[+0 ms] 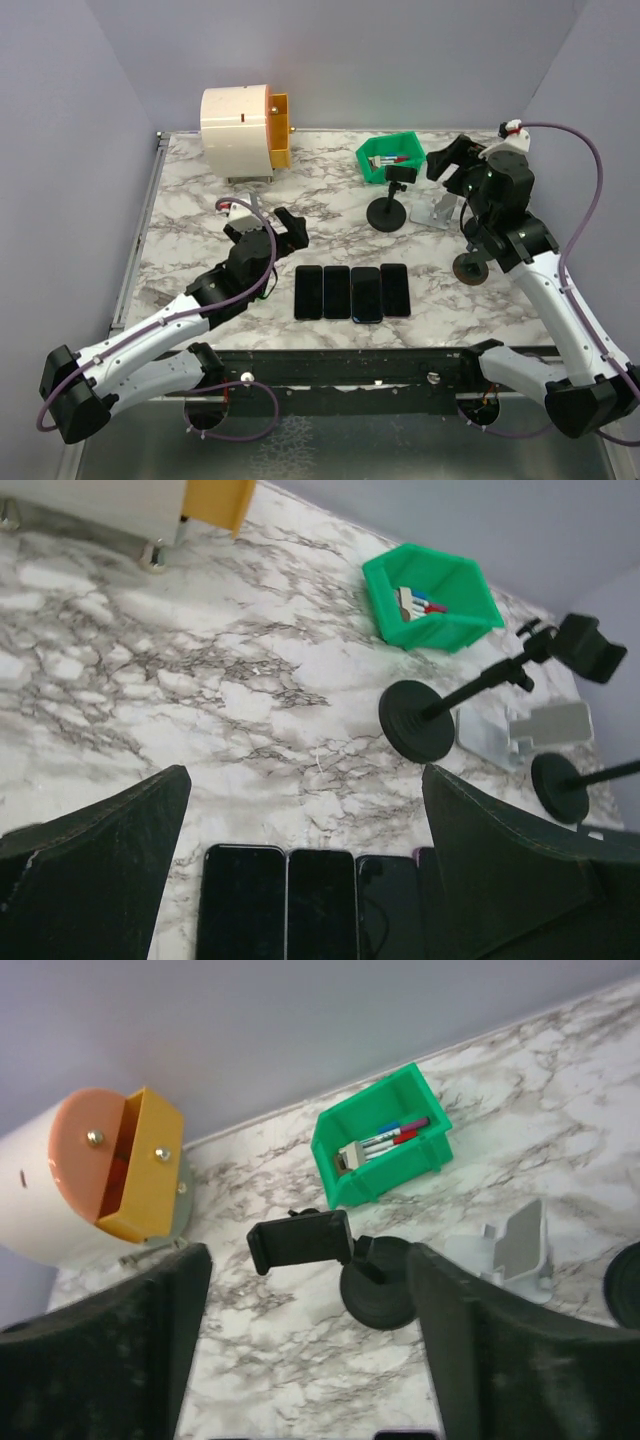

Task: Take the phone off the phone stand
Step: Place the phone stand at the center of the board, then reset both arms

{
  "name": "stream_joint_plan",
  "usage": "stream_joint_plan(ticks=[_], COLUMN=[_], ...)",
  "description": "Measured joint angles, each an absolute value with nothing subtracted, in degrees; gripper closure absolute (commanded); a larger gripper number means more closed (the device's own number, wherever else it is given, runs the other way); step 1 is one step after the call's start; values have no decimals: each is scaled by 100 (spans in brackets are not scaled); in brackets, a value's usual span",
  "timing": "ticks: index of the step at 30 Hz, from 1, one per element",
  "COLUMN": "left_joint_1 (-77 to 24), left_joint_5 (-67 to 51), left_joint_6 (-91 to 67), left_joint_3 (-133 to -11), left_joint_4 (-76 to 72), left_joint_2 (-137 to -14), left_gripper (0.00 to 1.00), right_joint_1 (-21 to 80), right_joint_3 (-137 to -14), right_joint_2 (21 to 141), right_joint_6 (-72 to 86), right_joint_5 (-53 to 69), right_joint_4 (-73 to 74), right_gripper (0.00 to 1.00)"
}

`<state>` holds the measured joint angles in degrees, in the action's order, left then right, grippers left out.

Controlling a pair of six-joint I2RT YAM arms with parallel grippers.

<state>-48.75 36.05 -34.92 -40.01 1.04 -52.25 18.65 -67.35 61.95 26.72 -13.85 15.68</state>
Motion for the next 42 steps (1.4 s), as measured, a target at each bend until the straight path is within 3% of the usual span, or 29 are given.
stream_joint_plan(ticks=[1, 8, 15, 19, 24, 29, 33, 42], left_joint_1=[-4921, -5039, -5039, -5039, -5039, -5039, -5039, -5039], left_joint_5=[3835, 4313, 4331, 4440, 4438, 4202, 4045, 4167], left_joint_6=[-3830, -5013, -3918, -3374, -2646, -1815, -1350, -869], left_joint_3=[-4001, -4781, -7210, -7502, -7623, -8097, -8473, -9268], left_joint_4=[222, 1306, 2263, 2416, 2467, 2526, 2556, 2609], left_joint_2=[-5229, -5463, -6335, -6263, -6084, -5787, -5419, -5122], left_gripper=[1, 1, 1, 1, 1, 1, 1, 1], right_joint_1=[1883, 2014, 2539, 3826, 4515, 4742, 4766, 4768], right_joint_3=[-6665, -6692, -7839, -8458, -8833, -7824, -7194, -7498], right_joint_2=[6117, 6152, 6978, 7365, 7666, 7059, 6020, 4250], right_joint_6=[2781, 3306, 3120, 2558, 1831, 878, 270, 45], right_joint_5=[-1514, -1693, -1590, -2239, -3155, -4025, -3940, -3546], right_joint_4=[1542, 1516, 1531, 1487, 1295, 368, 134, 165], right_gripper=[1, 0, 0, 0, 0, 0, 0, 0])
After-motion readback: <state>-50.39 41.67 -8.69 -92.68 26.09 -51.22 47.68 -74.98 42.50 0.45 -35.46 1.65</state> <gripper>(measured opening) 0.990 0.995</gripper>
